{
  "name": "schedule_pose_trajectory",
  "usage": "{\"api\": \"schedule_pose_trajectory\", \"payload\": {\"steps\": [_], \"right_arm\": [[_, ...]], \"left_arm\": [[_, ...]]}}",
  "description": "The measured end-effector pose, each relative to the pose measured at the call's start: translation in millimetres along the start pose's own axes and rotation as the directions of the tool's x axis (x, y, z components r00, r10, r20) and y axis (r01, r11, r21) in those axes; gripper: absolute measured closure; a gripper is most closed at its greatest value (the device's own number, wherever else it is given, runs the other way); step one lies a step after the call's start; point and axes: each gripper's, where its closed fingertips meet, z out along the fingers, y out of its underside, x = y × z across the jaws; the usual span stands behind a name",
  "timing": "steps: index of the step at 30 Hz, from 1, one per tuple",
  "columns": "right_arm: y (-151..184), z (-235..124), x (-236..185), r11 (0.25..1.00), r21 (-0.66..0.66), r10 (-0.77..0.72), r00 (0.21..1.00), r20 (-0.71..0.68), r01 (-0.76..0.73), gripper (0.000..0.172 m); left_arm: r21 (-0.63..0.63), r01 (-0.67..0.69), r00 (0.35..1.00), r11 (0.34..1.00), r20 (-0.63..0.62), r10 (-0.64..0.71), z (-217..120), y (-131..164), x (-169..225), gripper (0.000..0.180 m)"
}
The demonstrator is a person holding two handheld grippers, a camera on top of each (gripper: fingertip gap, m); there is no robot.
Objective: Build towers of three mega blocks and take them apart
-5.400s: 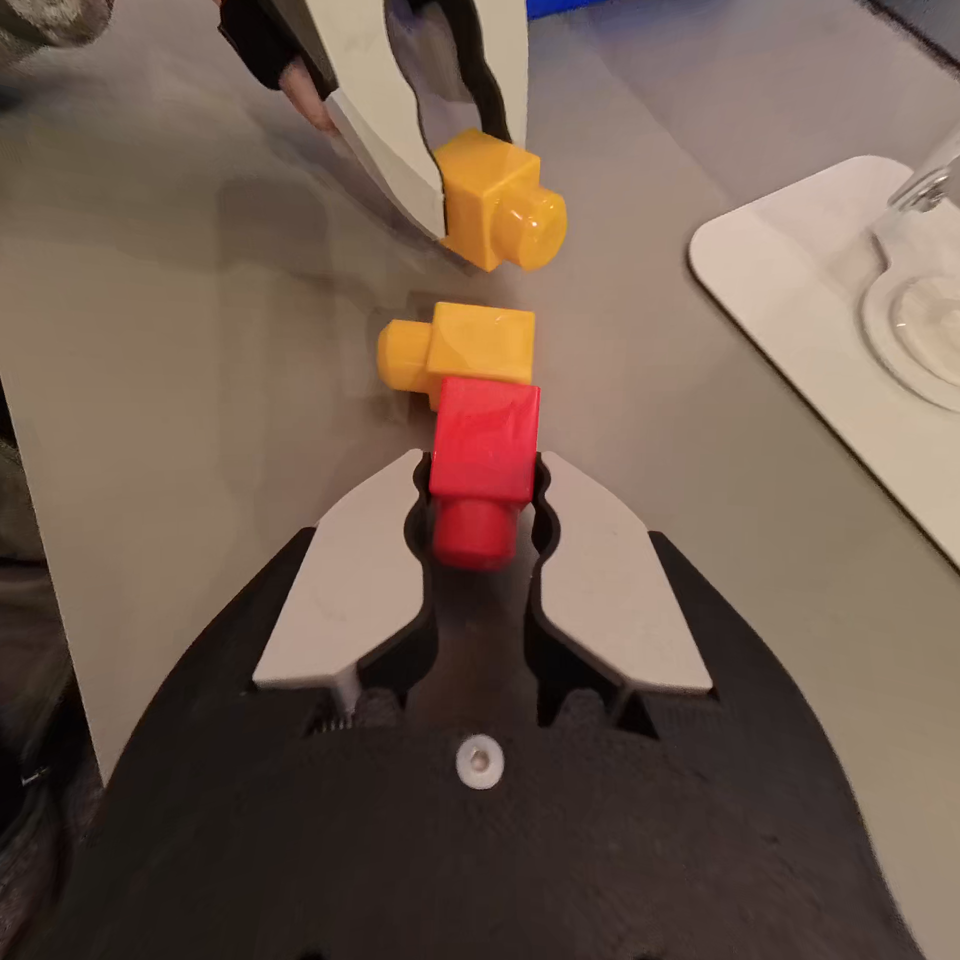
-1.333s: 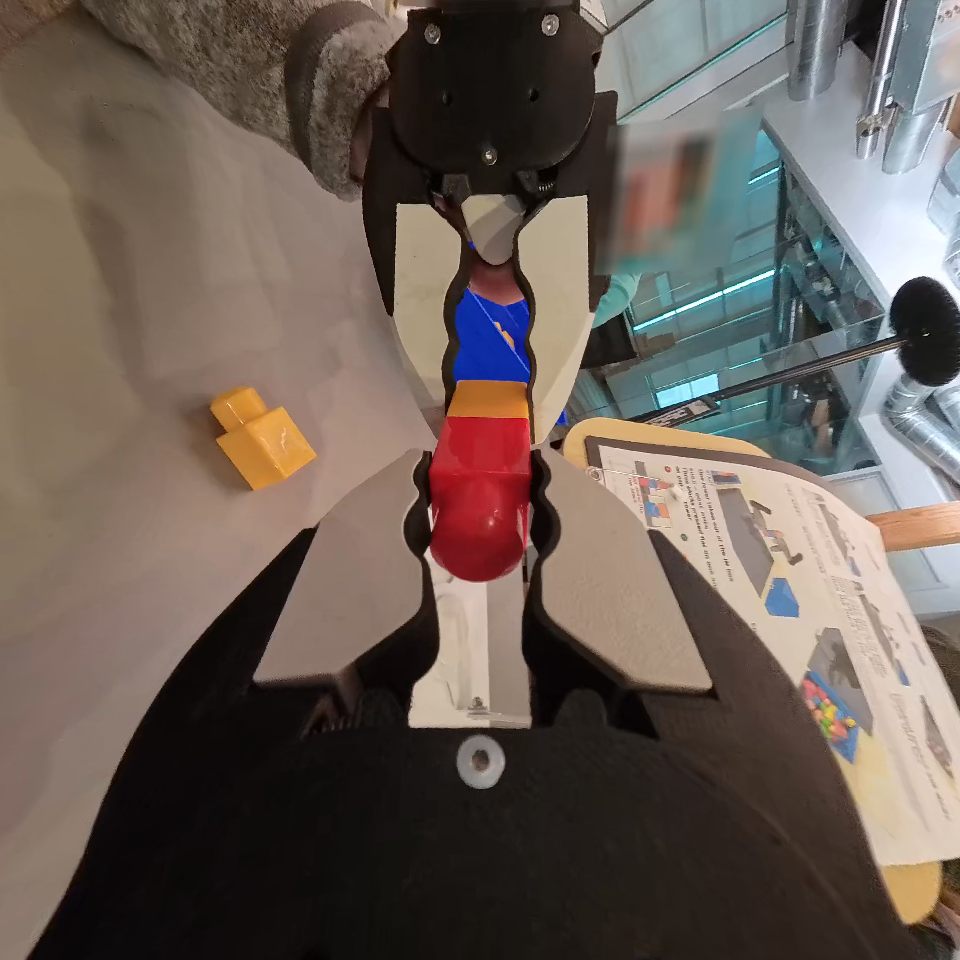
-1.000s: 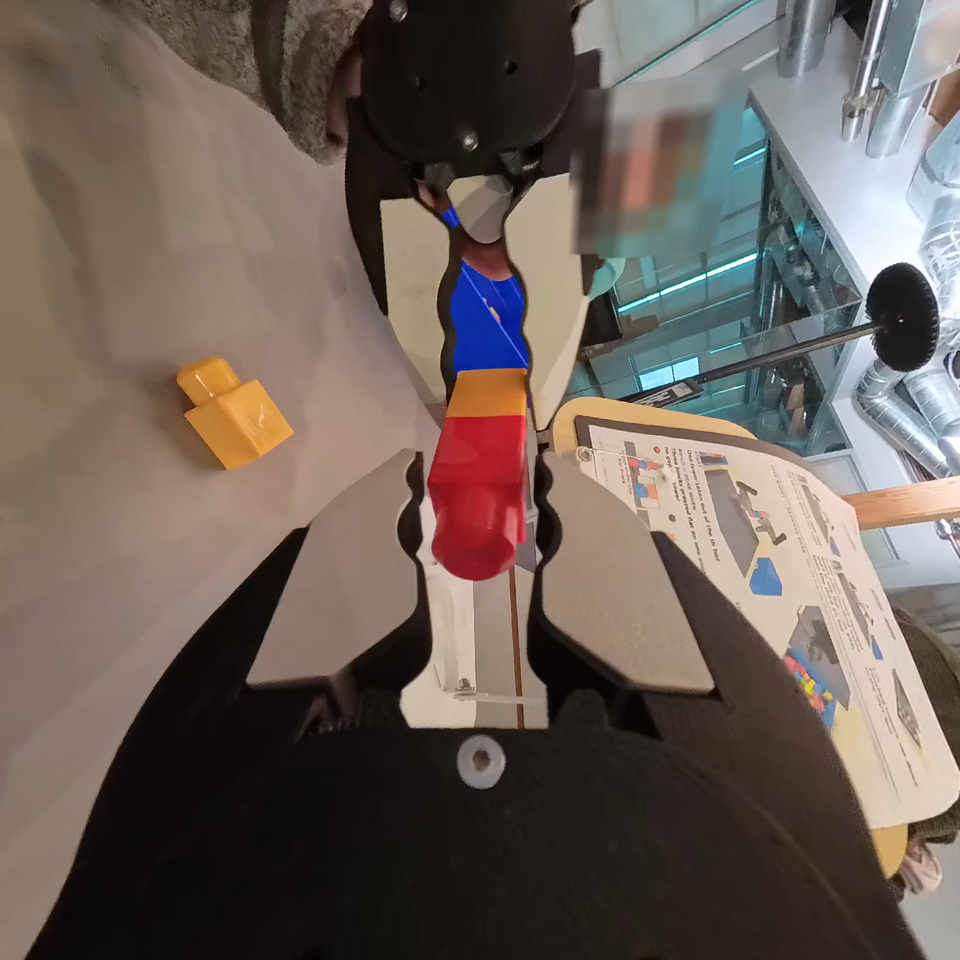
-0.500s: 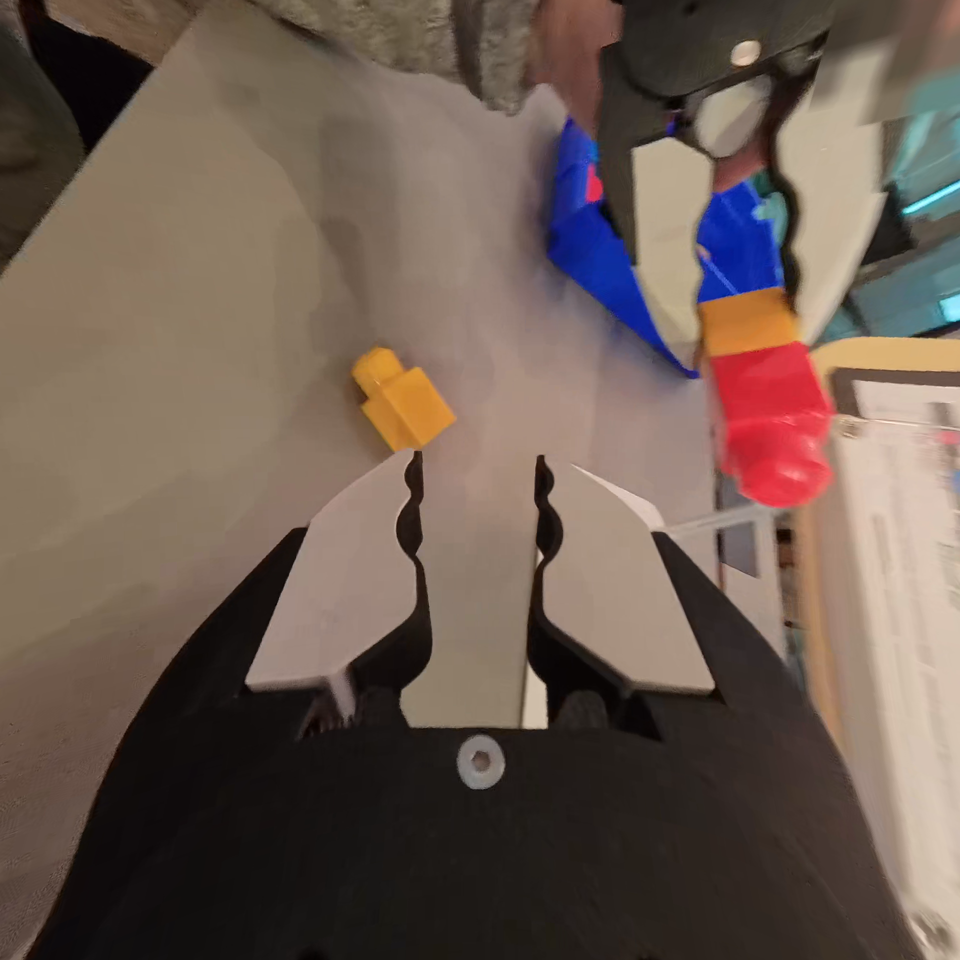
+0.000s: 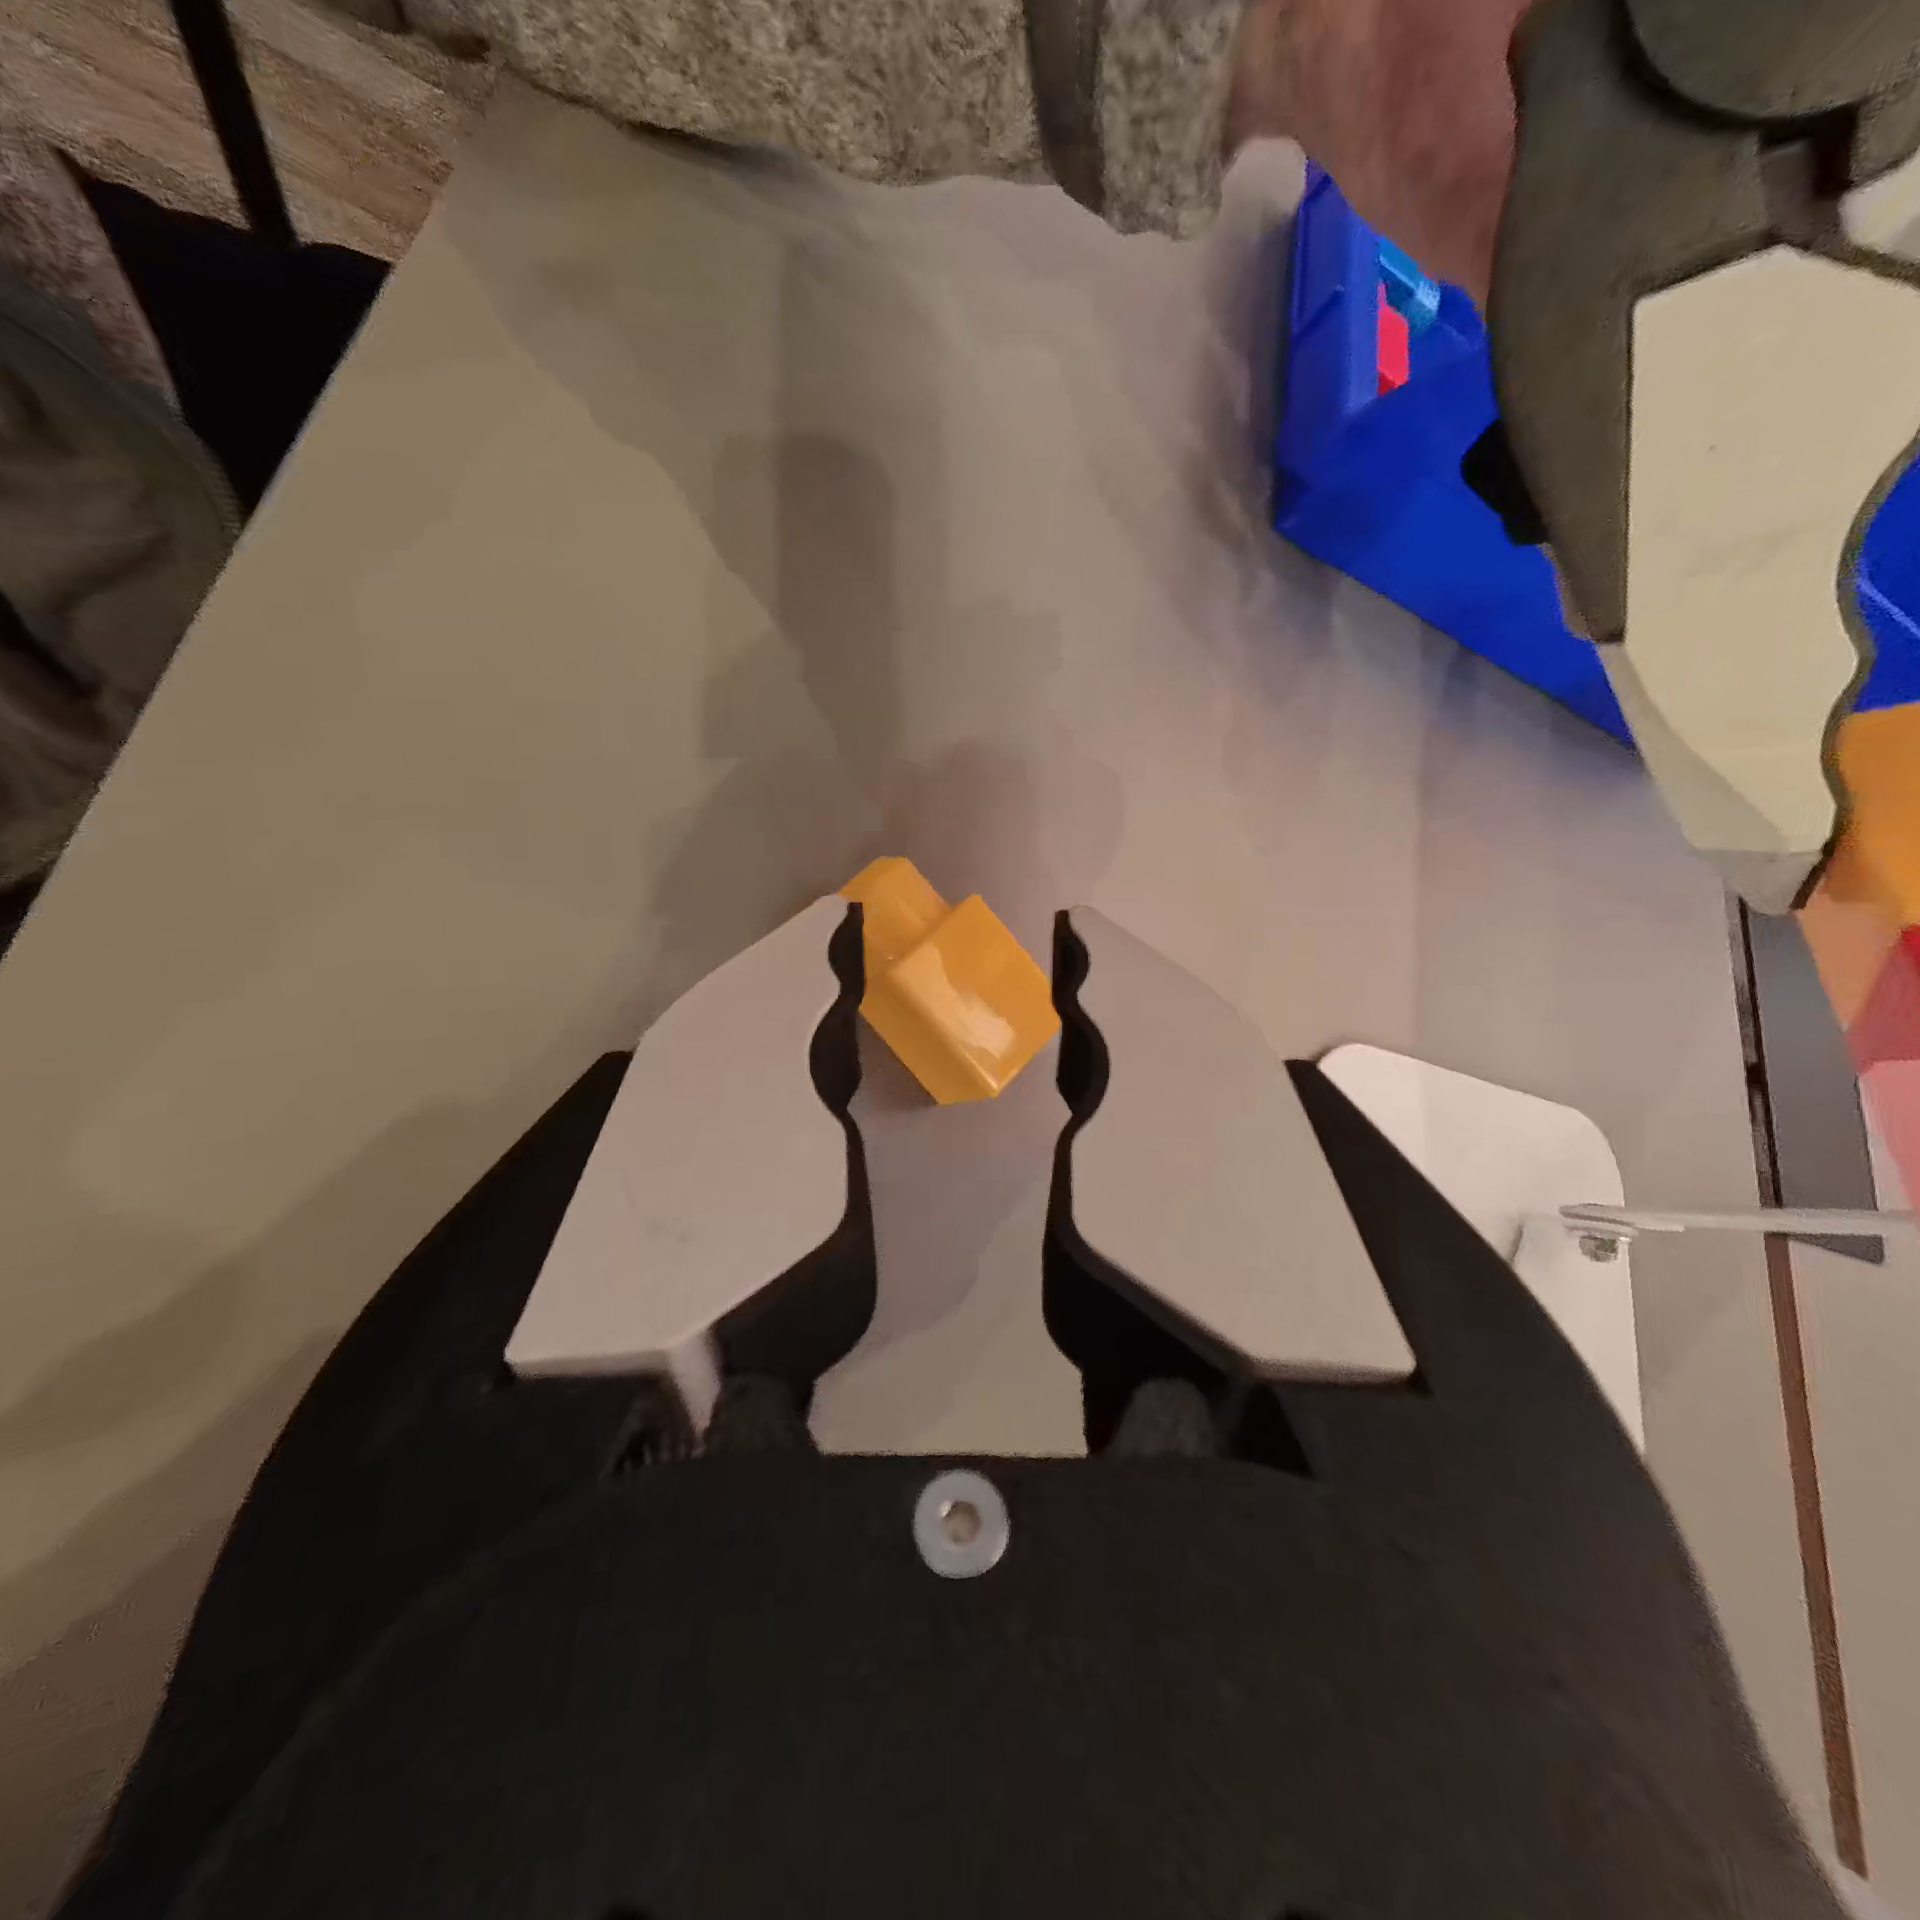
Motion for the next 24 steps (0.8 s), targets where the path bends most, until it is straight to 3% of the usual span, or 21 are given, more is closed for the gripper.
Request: {"api": "schedule_pose_trajectory", "payload": {"steps": [4, 7, 14, 17, 21, 24], "right_arm": [[10, 6, 0, 1.0, -0.03, -0.006, 0.998, 0.065, 0.008, 0.117], [19, 12, -1, 0.996, -0.06, -0.059, 0.986, 0.159, 0.069, 0.113], [28, 30, -1, 0.98, -0.059, -0.16, 0.935, 0.317, 0.188, 0.116], [32, 38, -4, 0.974, -0.07, -0.174, 0.914, 0.366, 0.214, 0.131], [32, 41, 1, 0.984, -0.095, -0.104, 0.925, 0.364, 0.148, 0.134], [34, 36, 12, 0.986, -0.166, 0.031, 0.958, 0.284, 0.017, 0.135]], "left_arm": [[-0.003, -0.005, 1.0, 1.0, -0.006, 0.005, 2, -1, 2, 0.145], [-0.005, 0.004, 1.0, 1.0, -0.004, -0.004, 2, 0, 0, 0.145], [-0.002, 0.043, 0.999, 0.999, 0.015, -0.043, -3, 8, -11, 0.145], [-0.005, 0.045, 0.999, 0.999, 0.015, -0.045, -3, 10, -11, 0.145], [-0.005, 0.048, 0.999, 0.999, 0.018, -0.048, -3, 11, -13, 0.145], [-0.005, 0.058, 0.998, 0.998, 0.022, -0.058, -4, 13, -15, 0.145]]}}
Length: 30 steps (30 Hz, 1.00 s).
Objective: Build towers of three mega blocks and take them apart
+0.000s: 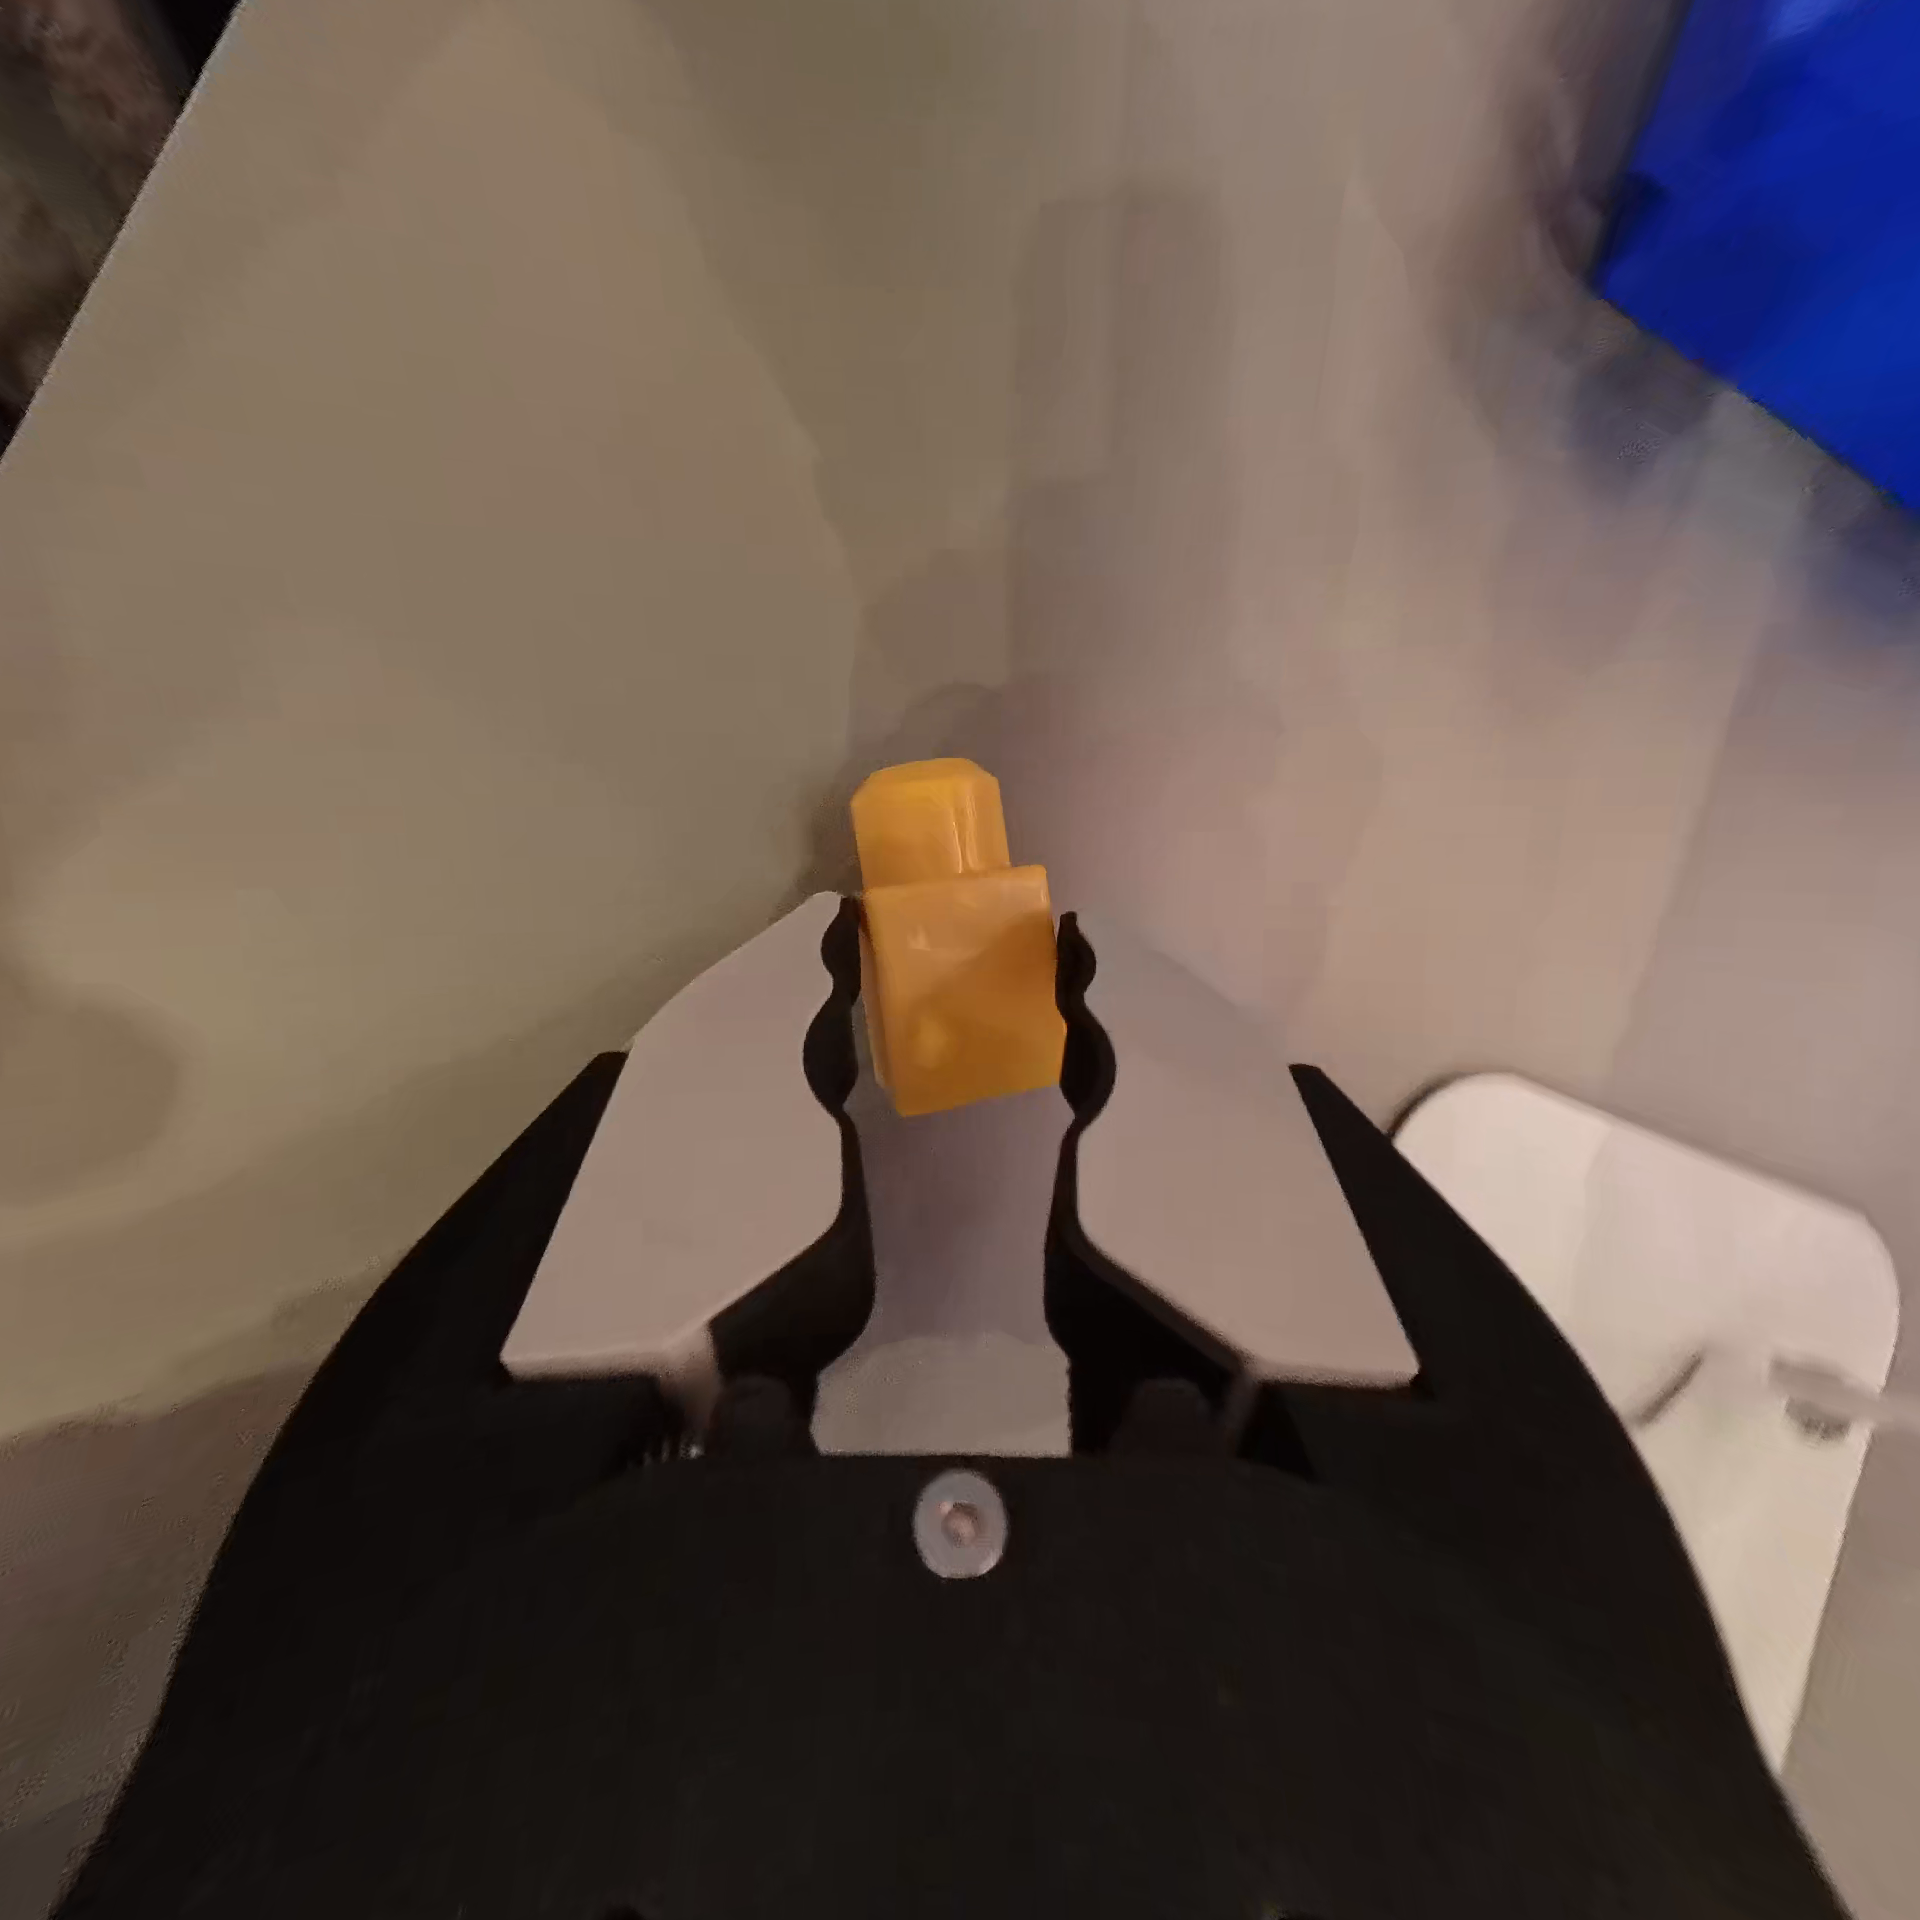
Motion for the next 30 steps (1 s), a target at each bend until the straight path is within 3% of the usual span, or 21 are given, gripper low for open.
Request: {"api": "schedule_pose_trajectory", "payload": {"steps": [2, 6, 8, 13, 20, 23, 25, 28, 30], "right_arm": [[6, -7, 3, 0.988, -0.029, 0.151, 0.987, -0.06, -0.152, 0.135], [25, -26, 1, 0.902, -0.004, 0.424, 0.884, -0.196, -0.433, 0.135], [32, -35, -5, 0.886, 0.015, 0.451, 0.854, -0.259, -0.463, 0.135], [46, -33, -21, 0.833, -0.006, 0.532, 0.805, -0.263, -0.553, 0.135], [44, -26, -23, 0.827, 0.009, 0.545, 0.797, -0.26, -0.562, 0.134], [46, -23, -24, 0.834, -0.015, 0.53, 0.808, -0.256, -0.551, 0.109], [45, -26, -23, 0.852, -0.023, 0.502, 0.828, -0.249, -0.524, 0.106], [34, -35, -22, 0.912, -0.027, 0.396, 0.894, -0.211, -0.41, 0.106], [24, -40, -26, 0.97, -0.049, 0.23, 0.961, -0.156, -0.24, 0.11]], "left_arm": [[-0.001, 0.005, 1.0, 1.0, -0.001, -0.005, 0, 1, 0, 0.145], [0.003, 0.006, 1.0, 1.0, -0.002, -0.006, 0, 0, 0, 0.145], [0.004, 0.003, 1.0, 1.0, -0.002, -0.003, 0, -2, 0, 0.145], [0.014, 0.009, 1.0, 1.0, -0.014, -0.009, 1, -5, 3, 0.145], [0.011, 0.014, 1.0, 1.0, -0.012, -0.014, 0, -3, 2, 0.145], [0.008, 0.012, 1.0, 1.0, -0.016, -0.012, 1, -3, 3, 0.145], [0.01, 0.013, 1.0, 1.0, -0.015, -0.013, 1, -3, 3, 0.145], [0.012, 0.016, 1.0, 1.0, -0.013, -0.016, 0, -3, 2, 0.145], [0.009, 0.017, 1.0, 1.0, -0.014, -0.017, 0, -2, 2, 0.145]]}}
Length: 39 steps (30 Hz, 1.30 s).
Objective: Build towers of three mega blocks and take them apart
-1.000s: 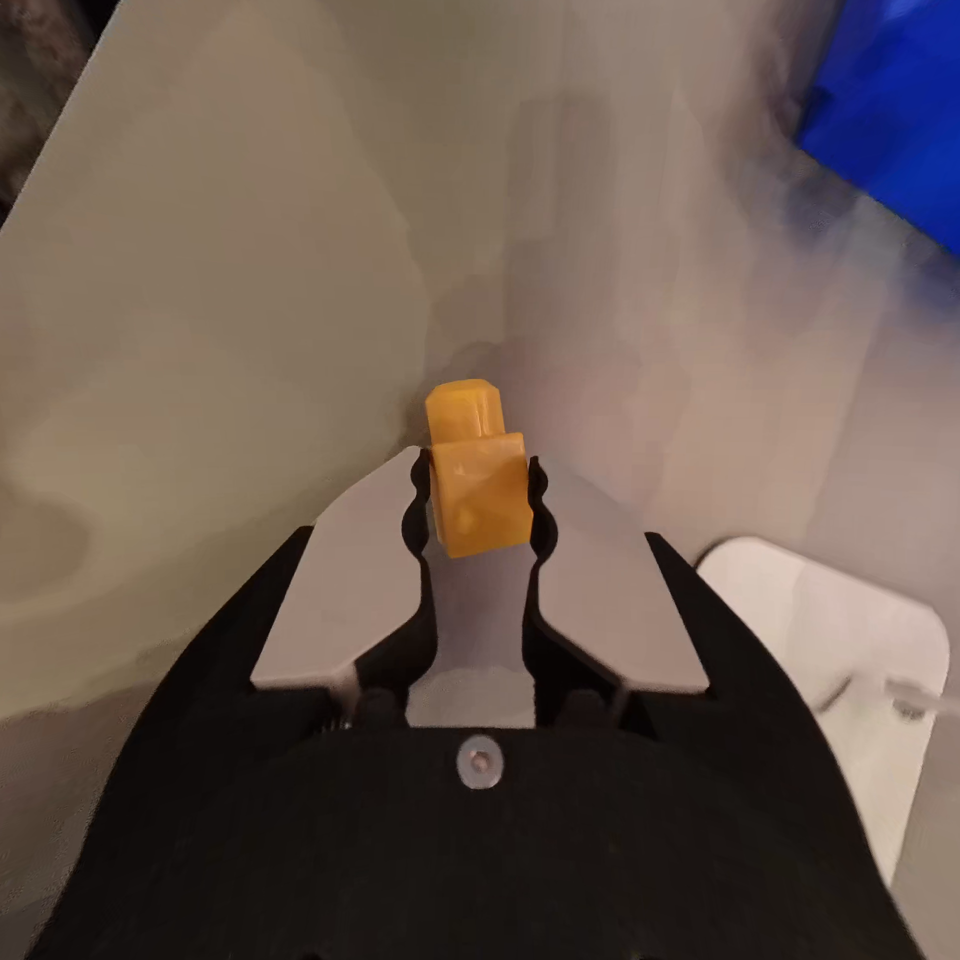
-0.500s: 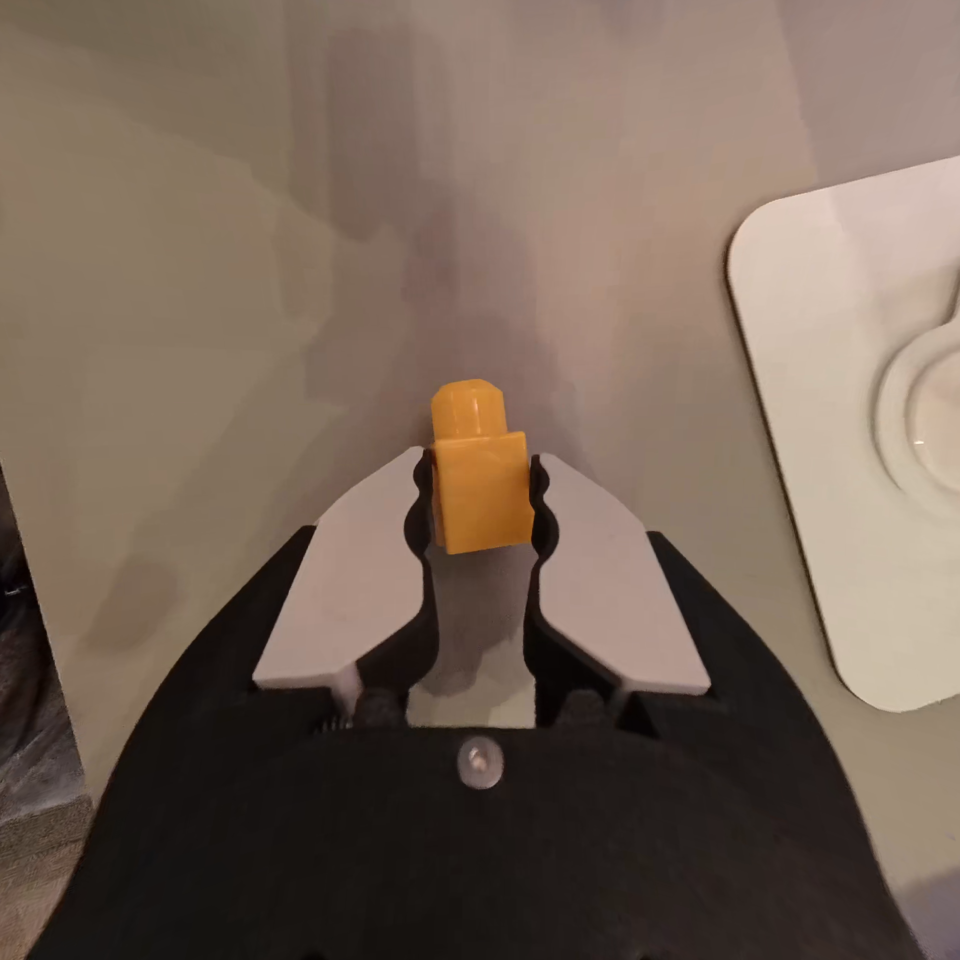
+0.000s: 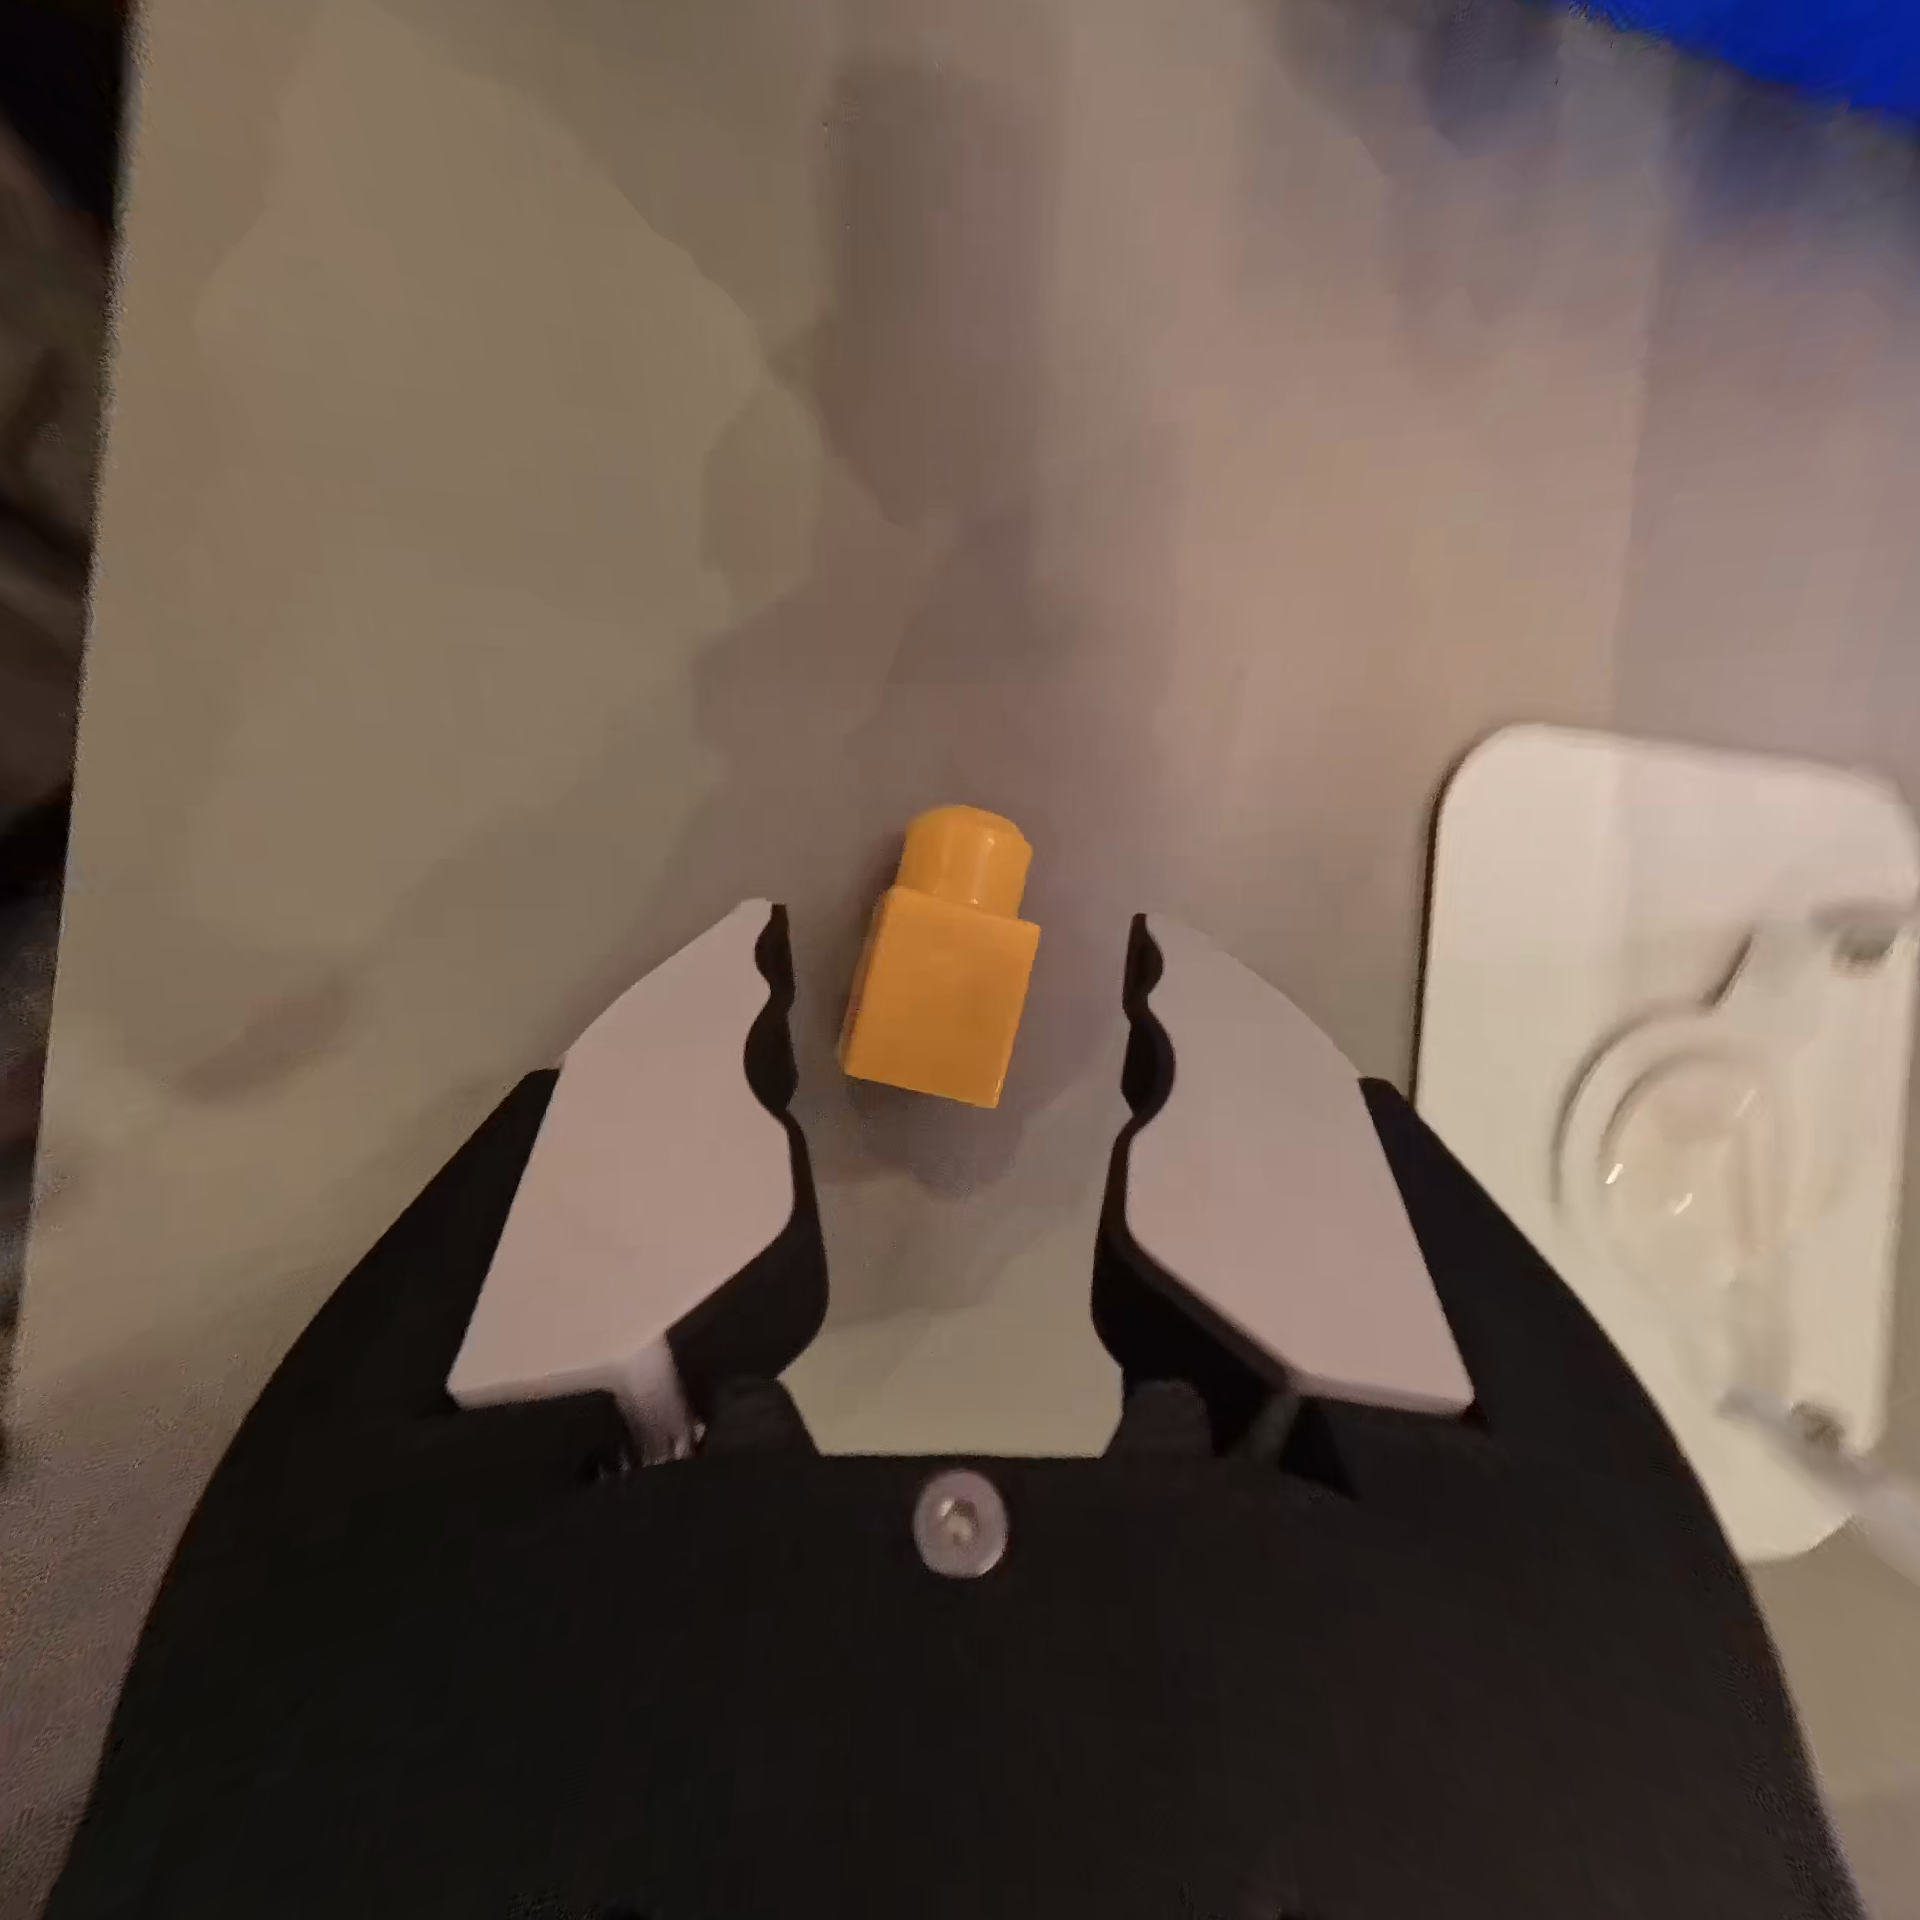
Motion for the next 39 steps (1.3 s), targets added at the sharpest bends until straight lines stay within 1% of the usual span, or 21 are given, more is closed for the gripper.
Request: {"api": "schedule_pose_trajectory", "payload": {"steps": [3, 6, 8, 10, 12, 16, 18, 21, 24, 27, 29, 34, 36, 38, 39], "right_arm": [[0, -2, -6, 0.974, -0.031, -0.22, 0.972, 0.086, 0.223, 0.11], [-3, -9, -12, 0.917, -0.01, -0.393, 0.907, 0.154, 0.399, 0.112], [-5, -14, -12, 0.871, 0.0, -0.483, 0.857, 0.178, 0.491, 0.11], [-2, -15, -9, 0.822, -0.036, -0.551, 0.81, 0.2, 0.568, 0.11], [3, -12, -3, 0.759, -0.067, -0.627, 0.755, 0.192, 0.648, 0.112], [13, -3, 2, 0.664, -0.115, -0.714, 0.672, 0.197, 0.739, 0.11], [13, 0, -3, 0.641, -0.096, -0.737, 0.646, 0.2, 0.761, 0.114], [11, 2, -5, 0.638, -0.081, -0.746, 0.64, 0.184, 0.766, 0.129], [9, 3, -8, 0.674, -0.056, -0.719, 0.672, 0.178, 0.736, 0.139], [14, 6, -10, 0.698, -0.064, -0.696, 0.697, 0.173, 0.713, 0.144], [16, 7, -12, 0.74, -0.081, -0.648, 0.74, 0.178, 0.668, 0.147], [11, 9, -16, 0.834, -0.105, -0.524, 0.838, 0.151, 0.541, 0.149], [5, 12, -17, 0.884, -0.111, -0.44, 0.888, 0.132, 0.454, 0.151], [-4, 15, -23, 0.92, -0.078, -0.373, 0.919, 0.129, 0.384, 0.152], [-7, 17, -23, 0.943, -0.074, -0.315, 0.941, 0.122, 0.326, 0.151]], "left_arm": [[-0.002, 0.0, 1.0, 1.0, 0.003, 0.0, 0, 1, -1, 0.145], [-0.002, 0.0, 1.0, 1.0, 0.009, 0.0, -2, 1, -3, 0.145], [-0.002, 0.002, 1.0, 1.0, 0.013, -0.002, -3, 2, -4, 0.145], [-0.004, 0.0, 1.0, 1.0, 0.015, 0.0, -3, 3, -5, 0.145], [-0.005, -0.001, 1.0, 1.0, 0.015, 0.001, -3, 3, -5, 0.145], [-0.007, 0.002, 1.0, 1.0, 0.022, -0.002, -4, 4, -7, 0.145], [-0.009, 0.003, 1.0, 1.0, 0.024, -0.003, -5, 5, -8, 0.145], [-0.011, 0.003, 1.0, 1.0, 0.023, -0.003, -4, 6, -8, 0.145], [-0.012, 0.002, 1.0, 1.0, 0.021, -0.002, -4, 7, -8, 0.145], [-0.012, 0.002, 1.0, 1.0, 0.02, -0.002, -4, 7, -7, 0.145], [-0.012, 0.002, 1.0, 1.0, 0.02, -0.002, -3, 6, -7, 0.145], [-0.011, -0.001, 1.0, 1.0, 0.016, 0.001, -2, 5, -6, 0.145], [-0.009, -0.002, 1.0, 1.0, 0.015, 0.002, -2, 4, -5, 0.145], [-0.009, -0.003, 1.0, 1.0, 0.014, 0.003, -2, 3, -5, 0.145], [-0.009, -0.004, 1.0, 1.0, 0.014, 0.004, -2, 3, -5, 0.145]]}}
